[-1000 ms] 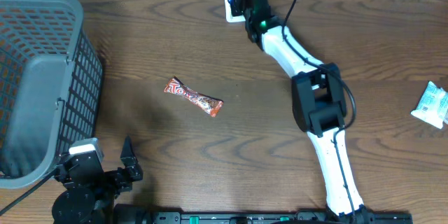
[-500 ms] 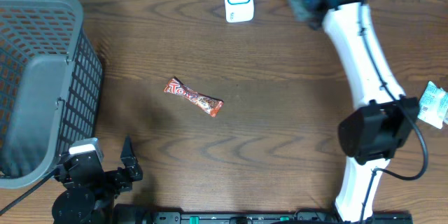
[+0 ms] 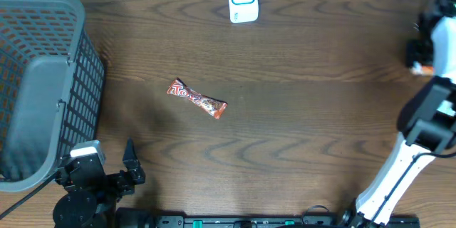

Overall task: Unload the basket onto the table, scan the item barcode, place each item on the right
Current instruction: 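Carry the tissue pack to the right table edge and release it, then move the right gripper left over the red candy bar and grasp it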

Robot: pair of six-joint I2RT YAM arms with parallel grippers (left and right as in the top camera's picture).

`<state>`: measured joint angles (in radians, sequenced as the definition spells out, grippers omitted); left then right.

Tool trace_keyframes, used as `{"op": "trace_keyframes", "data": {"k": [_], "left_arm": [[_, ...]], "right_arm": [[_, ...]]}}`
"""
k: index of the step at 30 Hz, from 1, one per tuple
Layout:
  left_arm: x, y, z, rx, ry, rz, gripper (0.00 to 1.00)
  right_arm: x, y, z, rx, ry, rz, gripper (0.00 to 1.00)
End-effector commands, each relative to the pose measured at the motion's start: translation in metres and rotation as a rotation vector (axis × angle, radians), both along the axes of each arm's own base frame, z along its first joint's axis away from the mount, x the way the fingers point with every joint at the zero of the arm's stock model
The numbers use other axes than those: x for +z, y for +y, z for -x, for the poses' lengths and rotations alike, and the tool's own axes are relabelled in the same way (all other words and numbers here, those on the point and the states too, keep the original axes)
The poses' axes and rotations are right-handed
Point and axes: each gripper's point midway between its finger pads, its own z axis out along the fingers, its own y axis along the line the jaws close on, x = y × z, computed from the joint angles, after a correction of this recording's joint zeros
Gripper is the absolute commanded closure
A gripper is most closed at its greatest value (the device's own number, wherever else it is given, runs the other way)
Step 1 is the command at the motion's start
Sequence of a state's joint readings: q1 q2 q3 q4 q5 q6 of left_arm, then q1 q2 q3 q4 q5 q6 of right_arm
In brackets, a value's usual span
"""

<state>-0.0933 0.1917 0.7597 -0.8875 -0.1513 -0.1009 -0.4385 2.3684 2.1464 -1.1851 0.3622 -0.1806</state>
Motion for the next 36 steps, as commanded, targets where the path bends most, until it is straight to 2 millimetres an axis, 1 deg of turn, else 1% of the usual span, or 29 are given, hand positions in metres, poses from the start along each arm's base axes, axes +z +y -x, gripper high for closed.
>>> {"op": "trace_keyframes", "data": {"k": [1, 2, 3, 5, 6, 8, 10, 11, 12, 14, 15, 17, 18, 19, 20, 22, 24, 26, 27, 29, 30, 32, 33, 34, 36], "left_arm": [[0.001, -0.001, 0.000, -0.005, -0.005, 0.006, 0.02], [0.001, -0.001, 0.000, -0.005, -0.005, 0.006, 0.02], [0.001, -0.001, 0.000, -0.005, -0.005, 0.006, 0.02], [0.001, -0.001, 0.000, -0.005, -0.005, 0.006, 0.02], [0.001, -0.001, 0.000, -0.005, -0.005, 0.006, 0.02], [0.000, -0.001, 0.000, -0.005, -0.005, 0.006, 0.02], [0.000, -0.001, 0.000, -0.005, -0.005, 0.006, 0.02], [0.000, -0.001, 0.000, -0.005, -0.005, 0.006, 0.02], [0.001, -0.001, 0.000, -0.005, -0.005, 0.006, 0.02], [0.001, -0.001, 0.000, -0.005, -0.005, 0.006, 0.02], [0.001, -0.001, 0.000, -0.005, -0.005, 0.006, 0.02], [0.001, -0.001, 0.000, -0.005, -0.005, 0.006, 0.02], [0.001, -0.001, 0.000, -0.005, -0.005, 0.006, 0.02], [0.001, -0.001, 0.000, -0.005, -0.005, 0.006, 0.02], [0.001, -0.001, 0.000, -0.005, -0.005, 0.006, 0.02], [0.001, -0.001, 0.000, -0.005, -0.005, 0.006, 0.02], [0.001, -0.001, 0.000, -0.005, -0.005, 0.006, 0.02], [0.001, -0.001, 0.000, -0.005, -0.005, 0.006, 0.02], [0.001, -0.001, 0.000, -0.005, -0.005, 0.006, 0.02], [0.000, -0.001, 0.000, -0.005, -0.005, 0.006, 0.02], [0.001, -0.001, 0.000, -0.005, -0.005, 0.006, 0.02], [0.000, -0.001, 0.000, -0.005, -0.005, 0.006, 0.02], [0.001, -0.001, 0.000, -0.005, -0.005, 0.006, 0.02], [0.000, -0.001, 0.000, -0.005, -0.005, 0.006, 0.02], [0.001, -0.001, 0.000, -0.005, -0.005, 0.006, 0.02]], "right_arm": [[-0.002, -0.017, 0.012, -0.088, -0.046, -0.060, 0.01], [0.009, -0.017, 0.007, -0.096, -0.122, -0.122, 0.01], [0.016, -0.013, 0.003, -0.090, -0.160, -0.151, 0.01], [0.038, 0.001, -0.013, -0.059, -0.263, -0.230, 0.01], [0.051, 0.011, -0.023, -0.035, -0.320, -0.273, 0.01], [0.081, 0.040, -0.041, -0.019, -0.439, -0.387, 0.01], [0.110, 0.091, -0.051, 0.014, -0.524, -0.593, 0.01], [0.123, 0.124, -0.052, 0.053, -0.539, -0.719, 0.01], [0.131, 0.152, -0.053, 0.090, -0.538, -0.820, 0.01], [0.138, 0.199, -0.052, 0.142, -0.502, -0.953, 0.01], [0.135, 0.229, -0.048, 0.171, -0.449, -1.004, 0.01], [0.130, 0.275, -0.038, 0.243, -0.355, -1.043, 0.01], [0.128, 0.304, -0.032, 0.327, -0.308, -1.054, 0.03], [0.125, 0.335, -0.025, 0.426, -0.260, -1.054, 0.03], [0.121, 0.358, -0.019, 0.492, -0.220, -1.037, 0.01], [0.112, 0.400, -0.008, 0.598, -0.147, -0.966, 0.01], [0.101, 0.444, 0.003, 0.740, -0.093, -0.839, 0.01], [0.091, 0.475, 0.008, 0.850, -0.077, -0.715, 0.01], [0.087, 0.497, 0.013, 0.919, -0.074, -0.648, 0.01], [0.078, 0.531, 0.021, 1.016, -0.076, -0.550, 0.01], [0.073, 0.551, 0.027, 1.064, -0.078, -0.517, 0.01], [0.065, 0.585, 0.039, 1.137, -0.085, -0.494, 0.01], [0.061, 0.599, 0.043, 1.160, -0.090, -0.490, 0.01], [0.054, 0.612, 0.048, 1.178, -0.095, -0.482, 0.04], [0.043, 0.629, 0.054, 1.194, -0.094, -0.468, 0.11]]}}
